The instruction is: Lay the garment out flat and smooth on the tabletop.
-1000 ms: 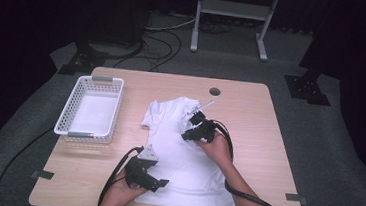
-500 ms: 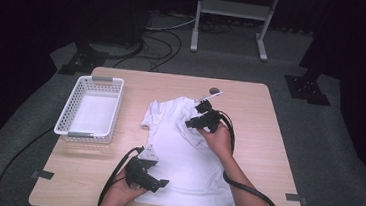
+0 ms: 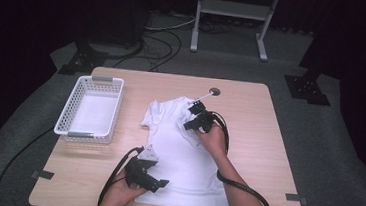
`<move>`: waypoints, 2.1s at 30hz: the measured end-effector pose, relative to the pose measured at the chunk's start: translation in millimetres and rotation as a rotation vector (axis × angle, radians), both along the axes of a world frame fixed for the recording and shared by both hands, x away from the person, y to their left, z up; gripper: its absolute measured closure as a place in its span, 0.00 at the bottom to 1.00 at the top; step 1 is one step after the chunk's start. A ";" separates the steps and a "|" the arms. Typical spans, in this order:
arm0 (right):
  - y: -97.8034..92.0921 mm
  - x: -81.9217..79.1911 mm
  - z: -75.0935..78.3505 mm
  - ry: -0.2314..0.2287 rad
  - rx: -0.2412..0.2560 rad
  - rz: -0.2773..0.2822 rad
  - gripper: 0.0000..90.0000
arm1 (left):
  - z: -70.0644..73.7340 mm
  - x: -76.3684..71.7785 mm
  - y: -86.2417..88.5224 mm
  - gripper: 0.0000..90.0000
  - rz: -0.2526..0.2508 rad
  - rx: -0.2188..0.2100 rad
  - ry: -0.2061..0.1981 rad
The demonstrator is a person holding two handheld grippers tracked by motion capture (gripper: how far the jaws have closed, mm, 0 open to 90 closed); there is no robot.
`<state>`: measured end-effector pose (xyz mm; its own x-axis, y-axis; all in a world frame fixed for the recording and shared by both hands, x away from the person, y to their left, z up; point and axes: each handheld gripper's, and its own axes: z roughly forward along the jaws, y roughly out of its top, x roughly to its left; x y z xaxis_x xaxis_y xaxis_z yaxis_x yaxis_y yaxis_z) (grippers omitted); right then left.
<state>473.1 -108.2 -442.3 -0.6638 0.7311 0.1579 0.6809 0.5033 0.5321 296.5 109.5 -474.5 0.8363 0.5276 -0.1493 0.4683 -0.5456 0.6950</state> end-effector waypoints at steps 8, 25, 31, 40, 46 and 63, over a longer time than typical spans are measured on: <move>-32.3 -0.9 10.4 -0.034 0.047 -0.055 0.99 | -0.4 -0.7 -0.3 0.14 0.002 0.001 -0.007; -158.9 -2.6 32.3 -0.087 0.082 -0.321 0.99 | -0.4 -2.3 -2.2 0.14 0.006 0.013 -0.015; -196.4 -4.0 31.3 -0.086 0.070 -0.405 0.99 | -0.5 -2.4 -2.4 0.14 0.009 0.012 -0.016; -234.0 -7.3 17.0 -0.064 0.059 -0.505 0.99 | -0.3 -3.4 -4.6 0.13 0.012 0.026 -0.019; -242.6 -6.4 7.8 -0.053 0.030 -0.564 0.90 | 0.1 -3.8 -5.9 0.12 0.013 0.035 -0.022; -224.8 -64.9 -3.6 -0.059 0.187 -0.397 0.78 | 0.3 -4.8 -7.6 0.11 0.012 0.048 -0.024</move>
